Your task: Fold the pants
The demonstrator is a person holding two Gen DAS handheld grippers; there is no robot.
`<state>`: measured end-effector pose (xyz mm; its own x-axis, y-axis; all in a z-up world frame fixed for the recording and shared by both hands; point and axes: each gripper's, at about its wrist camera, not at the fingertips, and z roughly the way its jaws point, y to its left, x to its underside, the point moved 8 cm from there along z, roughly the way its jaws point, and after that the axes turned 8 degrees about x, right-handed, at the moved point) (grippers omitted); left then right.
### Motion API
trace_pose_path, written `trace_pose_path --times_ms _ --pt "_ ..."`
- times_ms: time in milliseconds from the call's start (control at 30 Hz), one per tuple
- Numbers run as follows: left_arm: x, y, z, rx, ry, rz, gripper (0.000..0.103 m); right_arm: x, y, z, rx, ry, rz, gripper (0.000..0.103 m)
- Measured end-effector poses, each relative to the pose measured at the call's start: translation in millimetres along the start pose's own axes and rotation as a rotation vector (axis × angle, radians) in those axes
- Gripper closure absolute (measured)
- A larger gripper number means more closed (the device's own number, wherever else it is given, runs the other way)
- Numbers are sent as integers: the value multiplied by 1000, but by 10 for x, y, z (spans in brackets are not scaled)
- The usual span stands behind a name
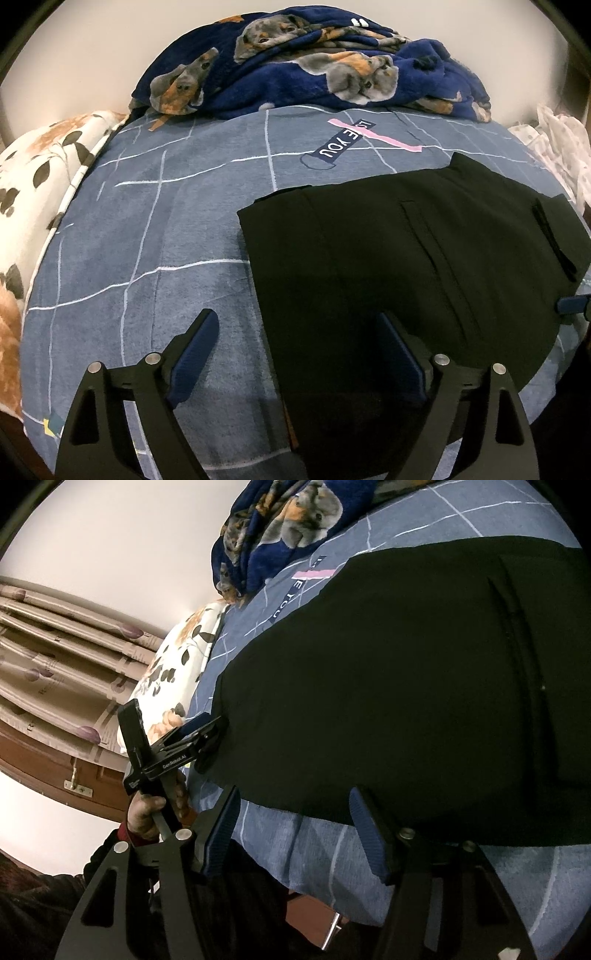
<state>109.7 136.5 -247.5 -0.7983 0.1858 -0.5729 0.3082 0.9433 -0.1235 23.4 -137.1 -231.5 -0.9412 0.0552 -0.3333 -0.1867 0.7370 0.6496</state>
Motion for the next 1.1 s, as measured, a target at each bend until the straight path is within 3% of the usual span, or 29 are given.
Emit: trace_pose_path --times_ms 133,267,467,667,867,967,1033,1100 --pt "9 18 37 76 26 -35 20 -13 -4 17 -2 -2 11 43" --pt "25 -21 37 179 48 -74 40 -21 -18 37 -9 -4 26 43" --pt "30 -5 28 243 53 -116 41 2 -37 62 -15 -9 39 43" --pt "13 35 21 341 55 -124 41 3 -39 62 -17 -9 41 43" --pt "-82 -24 84 424 74 -106 17 15 -35 60 -24 -12 45 43" --pt "-122 -68 128 410 83 -75 17 14 -35 63 -26 -13 49 43" --pt "-138 -52 129 420 85 -99 35 11 -38 64 -26 -13 49 43" --pt "-145 36 124 410 90 -134 62 11 -42 70 -26 -13 52 43"
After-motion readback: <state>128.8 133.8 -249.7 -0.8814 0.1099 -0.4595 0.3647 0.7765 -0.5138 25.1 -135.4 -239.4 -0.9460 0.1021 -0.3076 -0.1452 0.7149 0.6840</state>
